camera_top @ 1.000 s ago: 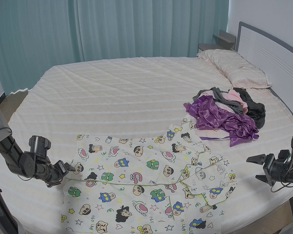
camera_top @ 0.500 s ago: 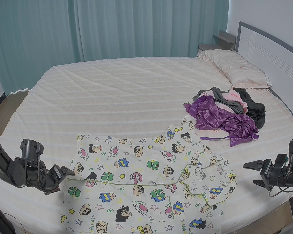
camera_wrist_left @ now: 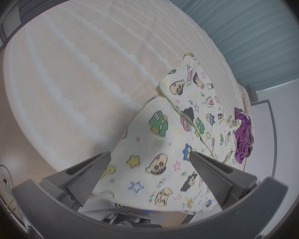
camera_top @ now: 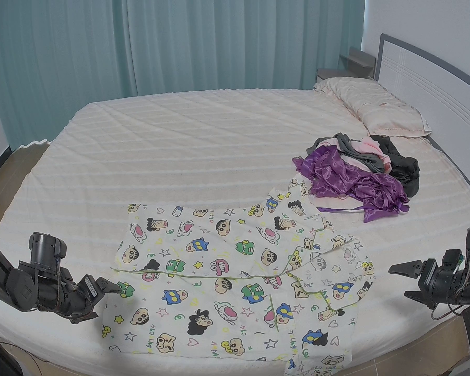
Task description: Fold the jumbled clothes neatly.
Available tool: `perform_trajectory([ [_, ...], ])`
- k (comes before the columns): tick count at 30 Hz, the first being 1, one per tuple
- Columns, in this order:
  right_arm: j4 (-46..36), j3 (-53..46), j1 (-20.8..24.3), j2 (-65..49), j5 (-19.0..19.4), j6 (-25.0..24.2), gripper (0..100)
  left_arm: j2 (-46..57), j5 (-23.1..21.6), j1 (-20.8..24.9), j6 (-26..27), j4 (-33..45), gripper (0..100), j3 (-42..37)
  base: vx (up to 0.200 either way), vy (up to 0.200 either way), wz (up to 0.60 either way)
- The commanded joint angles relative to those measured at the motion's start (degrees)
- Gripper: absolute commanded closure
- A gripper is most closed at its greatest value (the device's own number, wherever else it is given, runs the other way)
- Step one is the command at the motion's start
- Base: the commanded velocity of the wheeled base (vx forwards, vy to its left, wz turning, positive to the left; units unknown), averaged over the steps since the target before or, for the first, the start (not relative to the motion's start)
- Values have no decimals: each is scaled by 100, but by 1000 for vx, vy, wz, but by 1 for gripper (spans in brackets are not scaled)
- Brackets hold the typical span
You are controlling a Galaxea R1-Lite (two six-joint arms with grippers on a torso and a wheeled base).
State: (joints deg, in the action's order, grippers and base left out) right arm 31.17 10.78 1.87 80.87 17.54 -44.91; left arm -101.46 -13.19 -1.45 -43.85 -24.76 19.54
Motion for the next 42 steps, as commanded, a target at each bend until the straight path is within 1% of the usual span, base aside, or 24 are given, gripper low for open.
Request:
perform_trajectory([
  [1,3,-5,-2,-63,4,0,0,267,18,163,-177,15,0,-196,0,0,0],
  [4,-6,-14,7,-1,-5,17,0,285,45,400,-238,-20,0,-504,0,0,0],
  [5,-6,-14,7,-1,-5,17,0,285,45,400,-238,-20,0,-504,0,0,0],
  [7,3,-32,7,-10,-5,35,0,311,62,628,-256,-55,0,-891,0,0,0],
  [9,3,-32,7,-19,-14,35,0,302,62,646,-282,-152,0,-996,0,0,0],
  [13,-6,-41,130,-1,-111,35,0,109,194,664,-273,-750,0,-1233,0,0,0],
  [17,3,-49,288,-10,-322,17,0,-691,414,752,-273,-1462,0,-1374,0,0,0],
  [20,3,-58,323,-36,-339,17,0,-1095,713,778,-282,-2094,0,-1541,0,0,0],
  [23,3,-49,323,-36,-339,17,0,-1174,800,866,-273,-2639,0,-1770,0,0,0],
  [26,3,-49,323,-10,-339,9,0,-1411,1038,919,-291,-2789,0,-1761,0,0,0],
  [29,3,-49,323,-36,-339,9,0,-1517,1108,998,-335,-2912,0,-1770,0,0,0],
  [35,3,-58,323,-19,-330,9,0,-1526,1108,1015,-388,-2991,0,-1752,0,0,0],
  [39,3,-58,323,-19,-330,9,0,-1490,1108,1050,-704,-3255,0,-1761,0,0,0],
  [42,3,-58,323,-28,-330,9,0,-1517,1117,1121,-809,-3299,0,-1761,0,0,0],
])
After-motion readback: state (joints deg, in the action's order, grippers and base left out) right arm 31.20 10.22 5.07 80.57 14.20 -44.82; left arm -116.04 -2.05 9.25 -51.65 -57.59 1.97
